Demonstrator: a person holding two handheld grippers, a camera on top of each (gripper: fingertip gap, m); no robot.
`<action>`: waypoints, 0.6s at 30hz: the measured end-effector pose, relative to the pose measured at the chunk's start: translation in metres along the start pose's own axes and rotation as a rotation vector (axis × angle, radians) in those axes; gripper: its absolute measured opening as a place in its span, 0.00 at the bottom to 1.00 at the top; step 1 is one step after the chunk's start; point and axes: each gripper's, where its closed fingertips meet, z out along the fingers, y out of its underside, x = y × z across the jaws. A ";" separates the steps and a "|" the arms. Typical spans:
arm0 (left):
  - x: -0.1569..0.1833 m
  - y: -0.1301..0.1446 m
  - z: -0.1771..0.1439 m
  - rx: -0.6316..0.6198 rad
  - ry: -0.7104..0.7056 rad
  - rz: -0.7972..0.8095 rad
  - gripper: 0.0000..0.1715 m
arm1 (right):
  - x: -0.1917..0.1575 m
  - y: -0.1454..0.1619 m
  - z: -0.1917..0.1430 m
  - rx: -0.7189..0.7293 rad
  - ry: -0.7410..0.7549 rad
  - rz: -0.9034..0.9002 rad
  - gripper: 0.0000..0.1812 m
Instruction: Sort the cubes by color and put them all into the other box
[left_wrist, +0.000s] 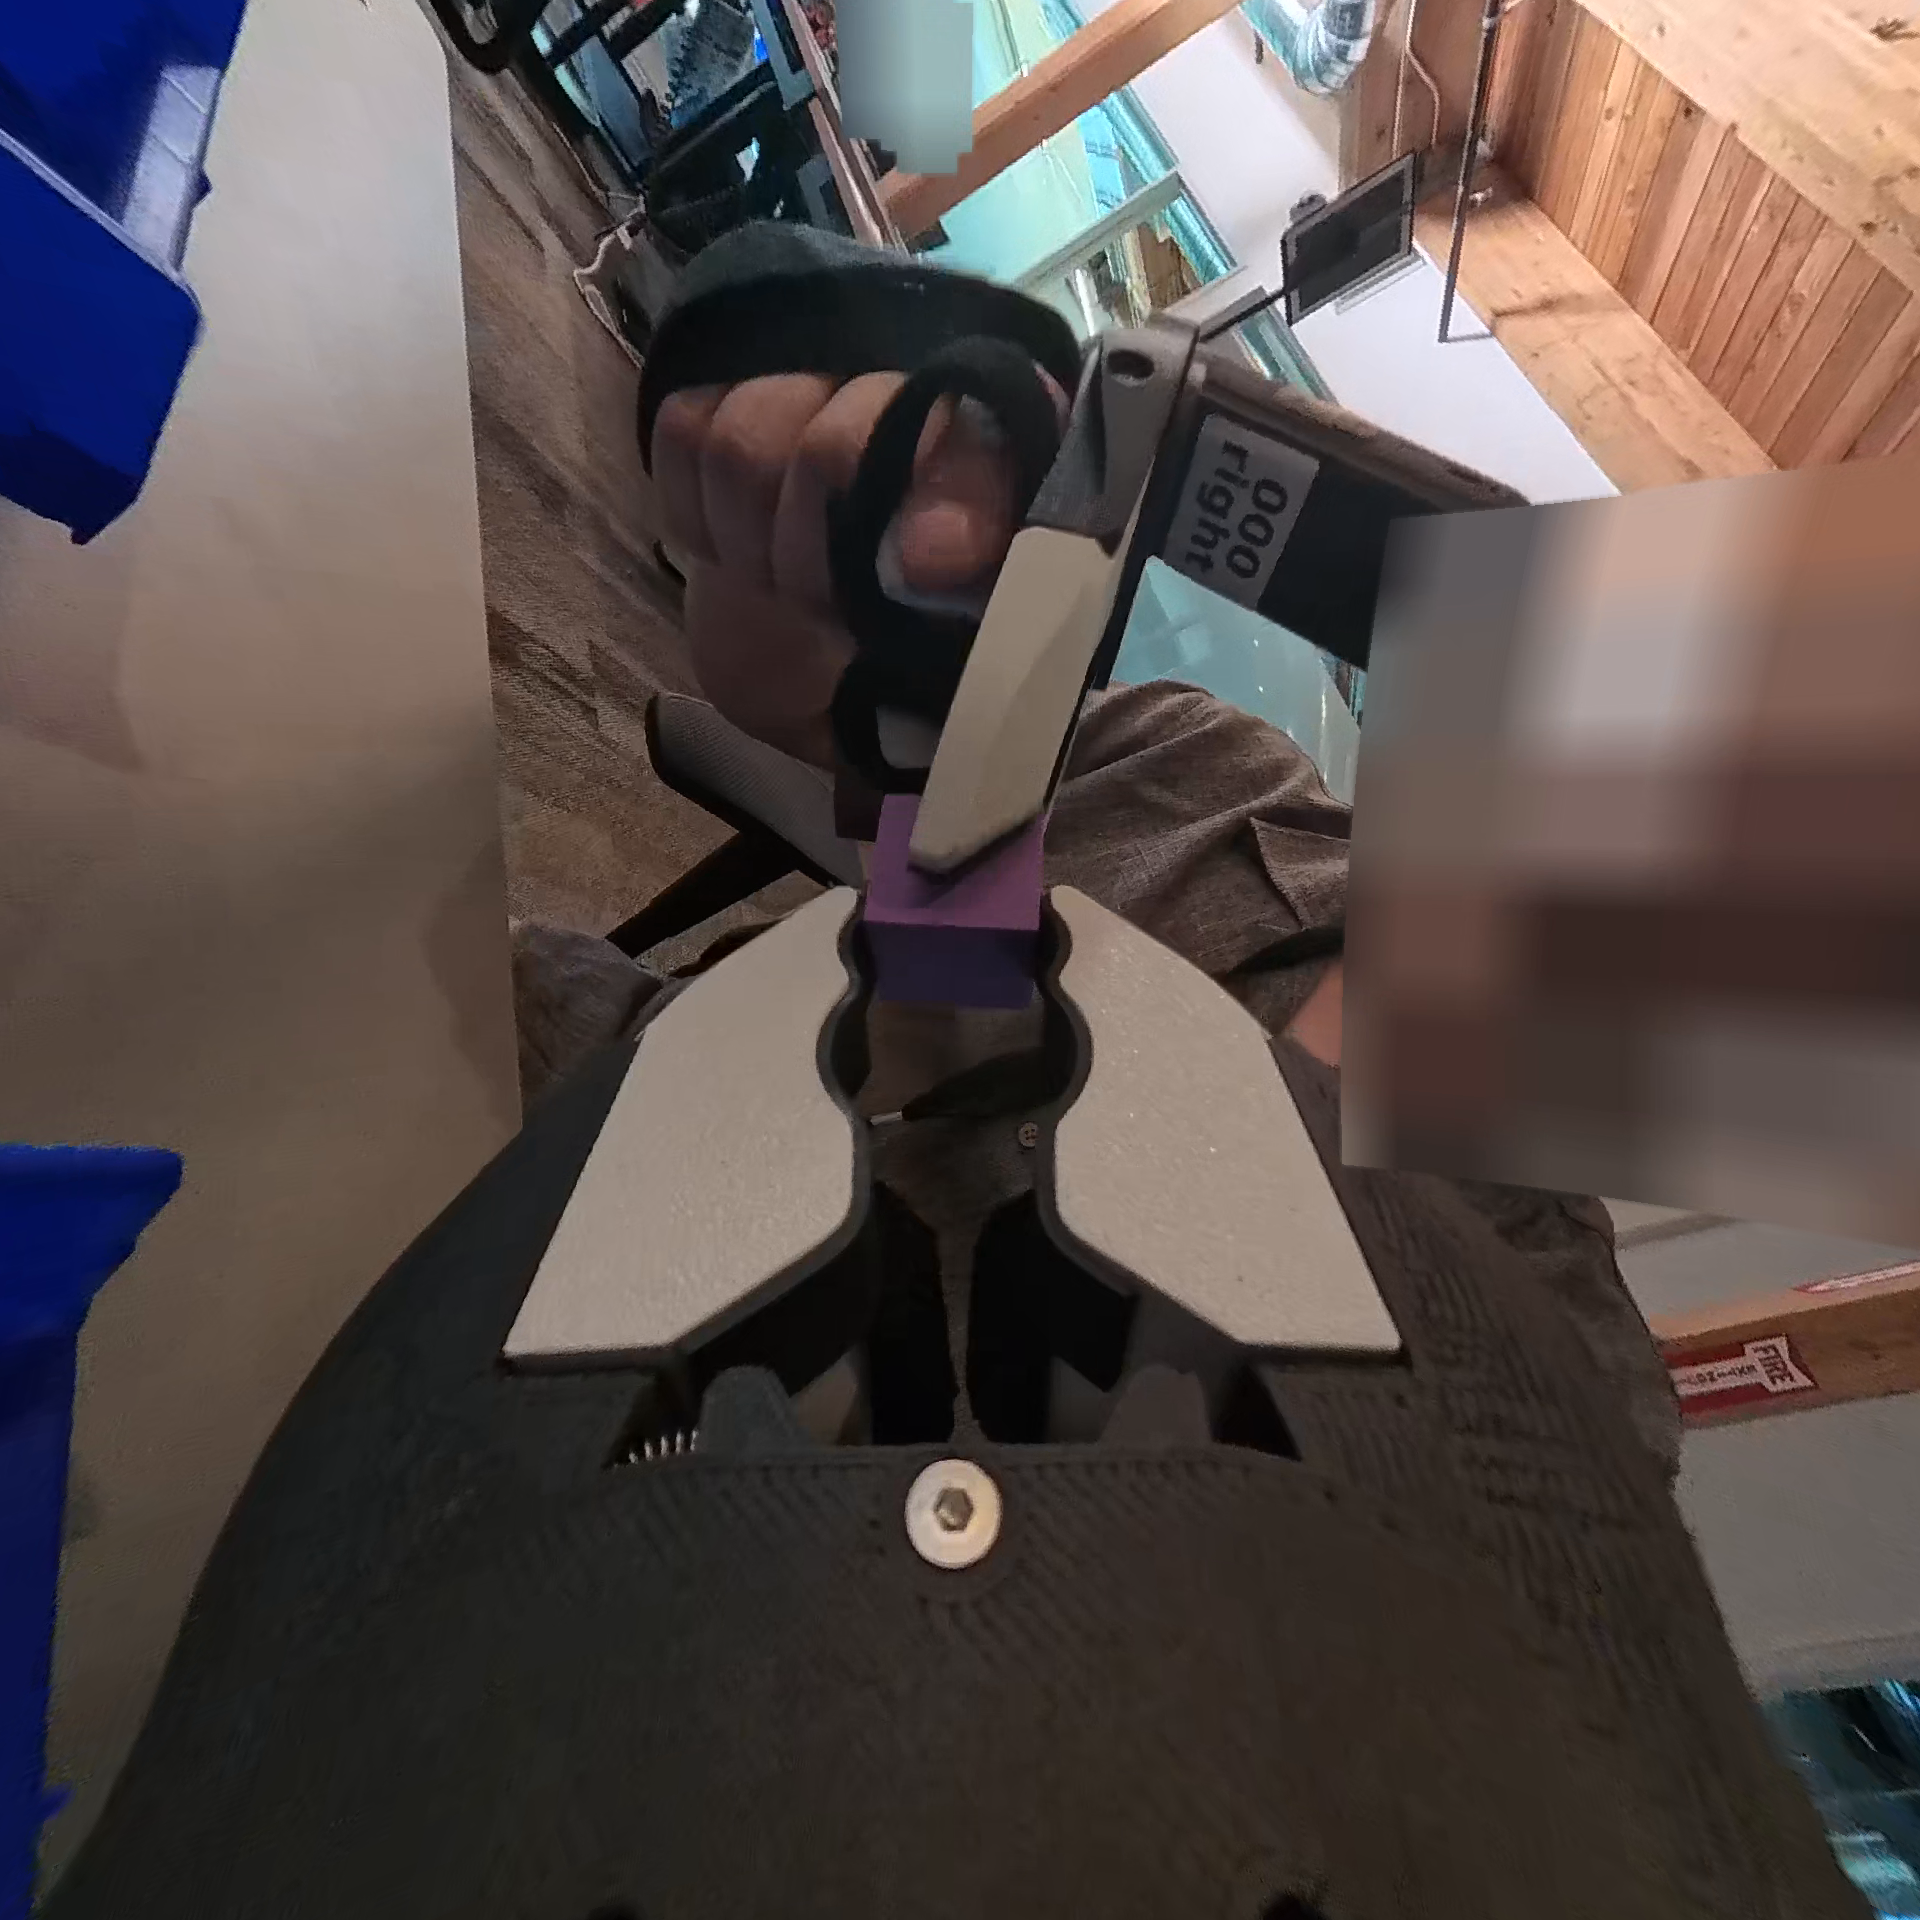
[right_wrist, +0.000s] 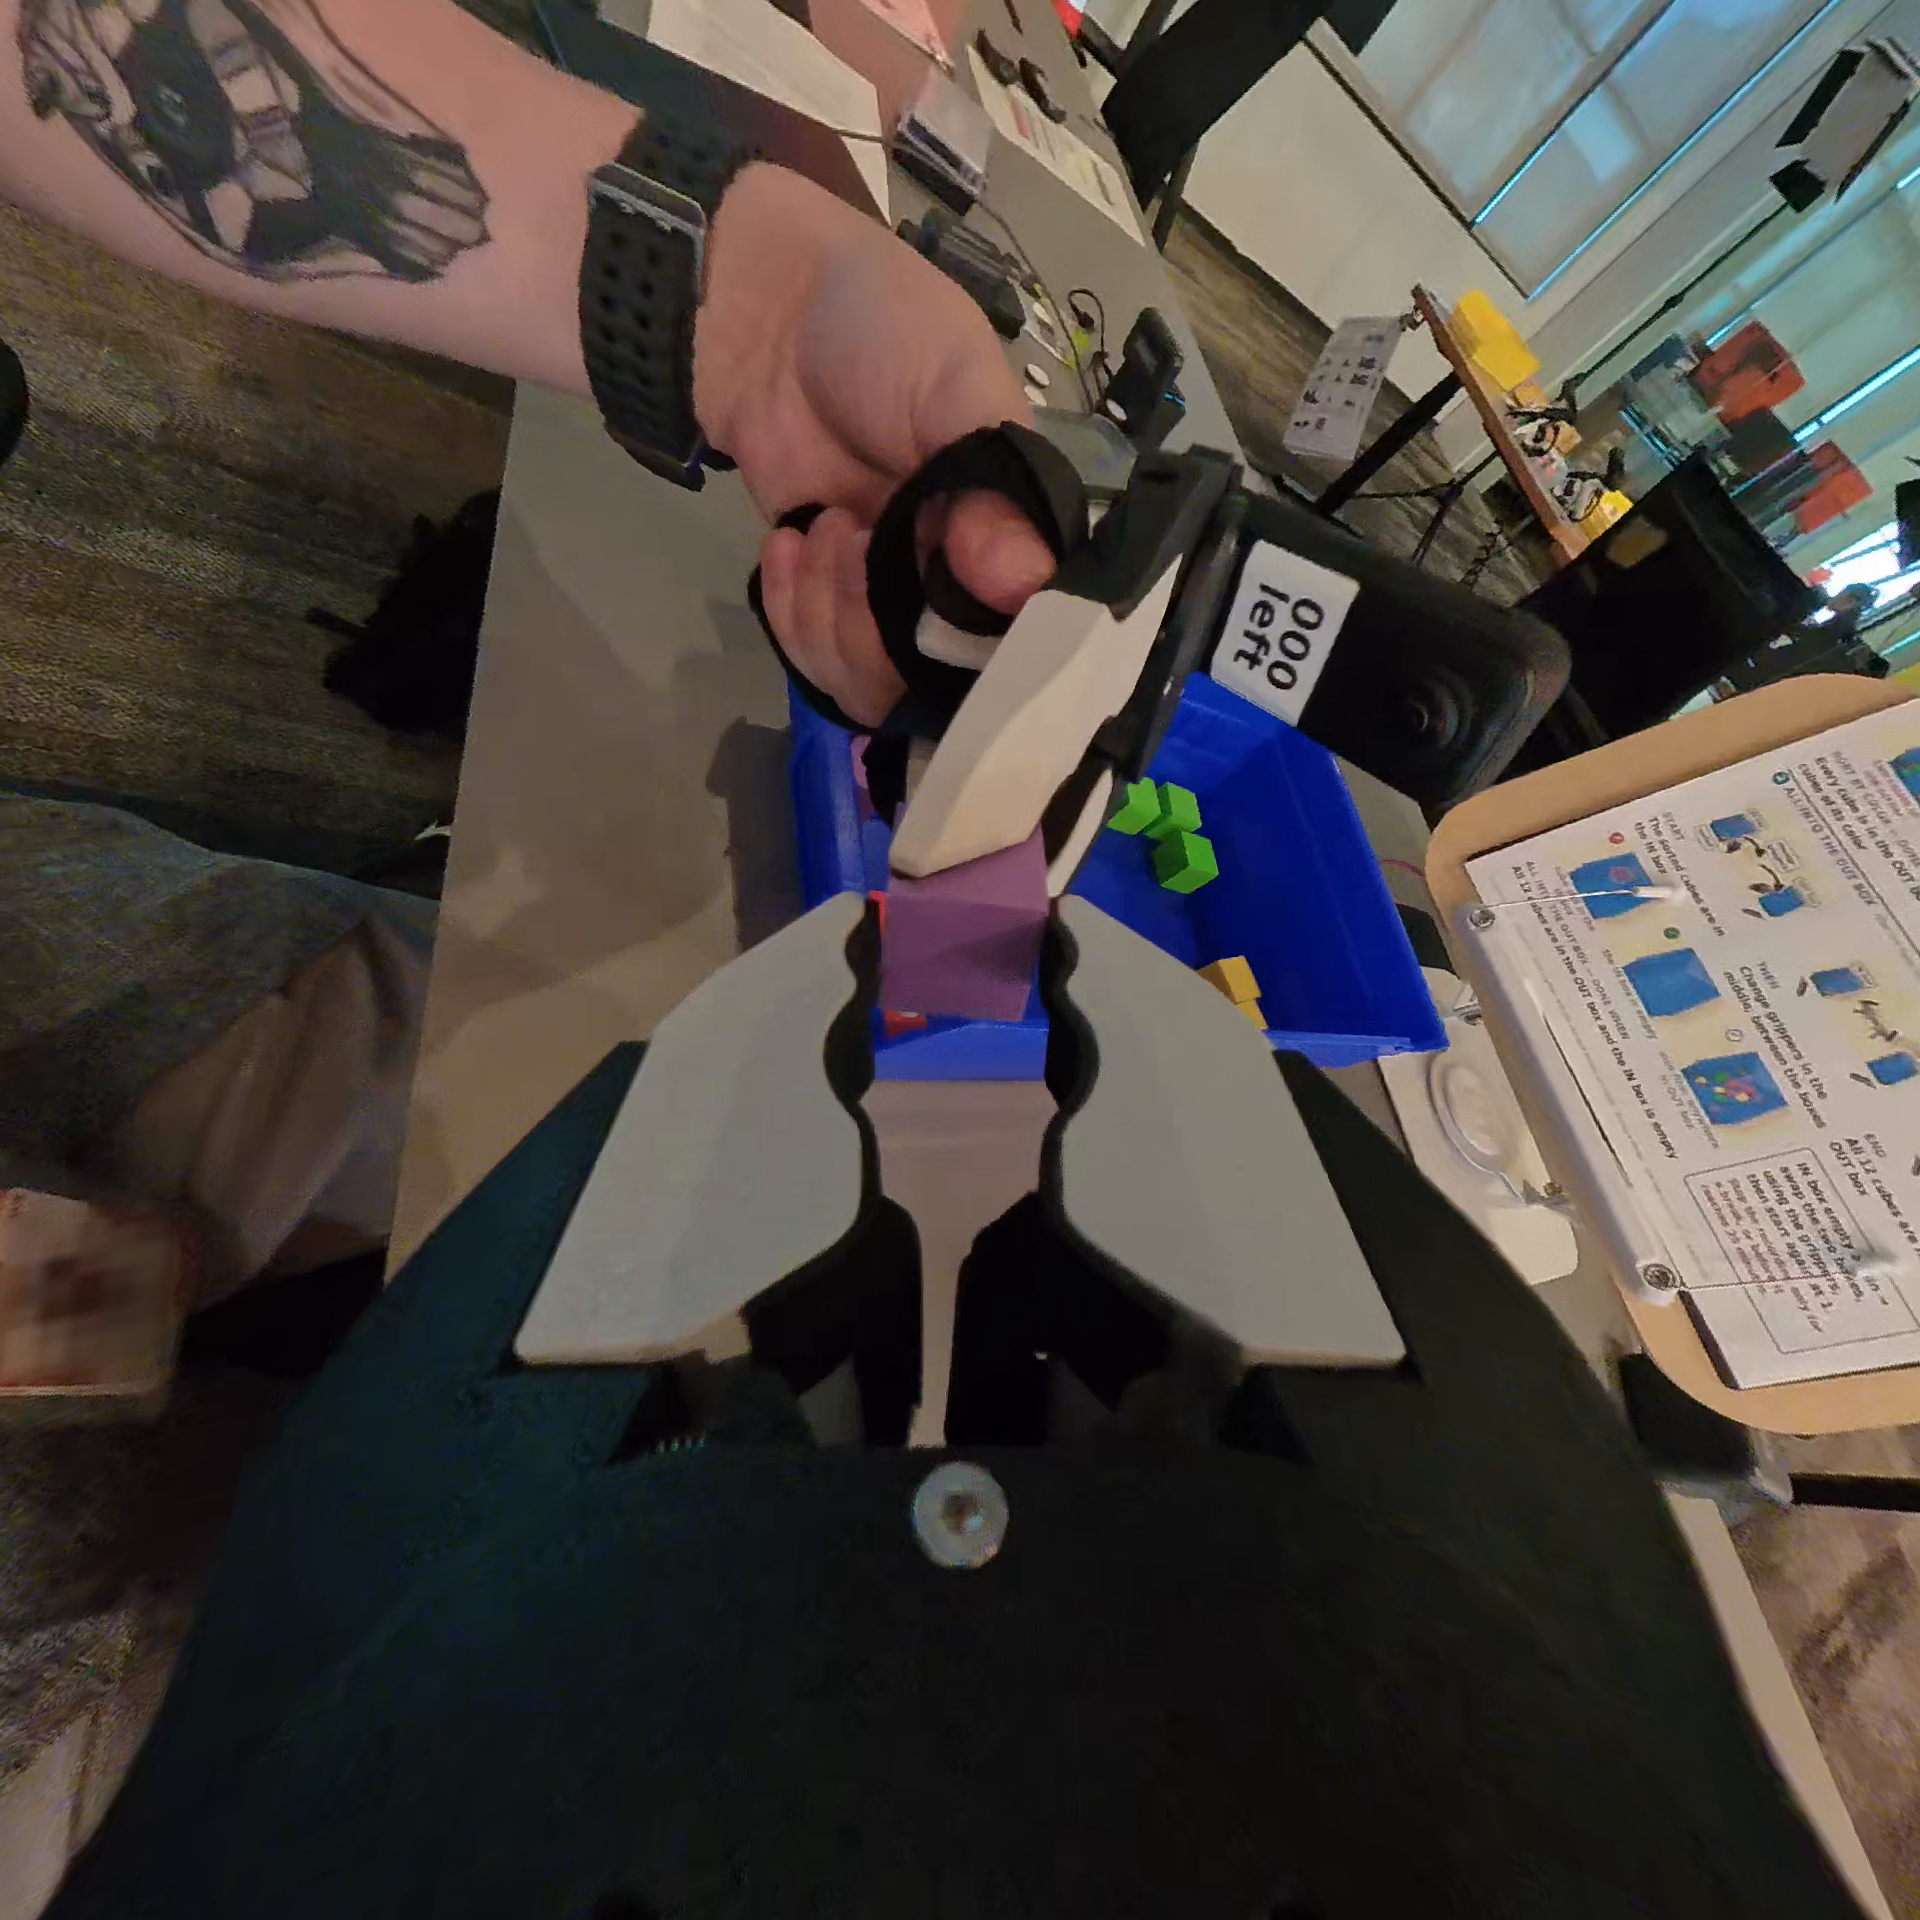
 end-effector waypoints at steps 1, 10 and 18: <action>0.001 0.000 0.001 0.001 0.009 0.004 0.18 | 0.000 -0.001 -0.001 0.005 -0.001 0.008 0.16; -0.003 -0.042 -0.028 0.273 -0.236 0.263 0.44 | 0.046 0.036 -0.041 -0.125 0.113 0.055 0.15; 0.004 -0.040 -0.075 0.380 -0.890 0.532 0.34 | 0.139 0.155 -0.117 -0.609 0.128 0.362 0.15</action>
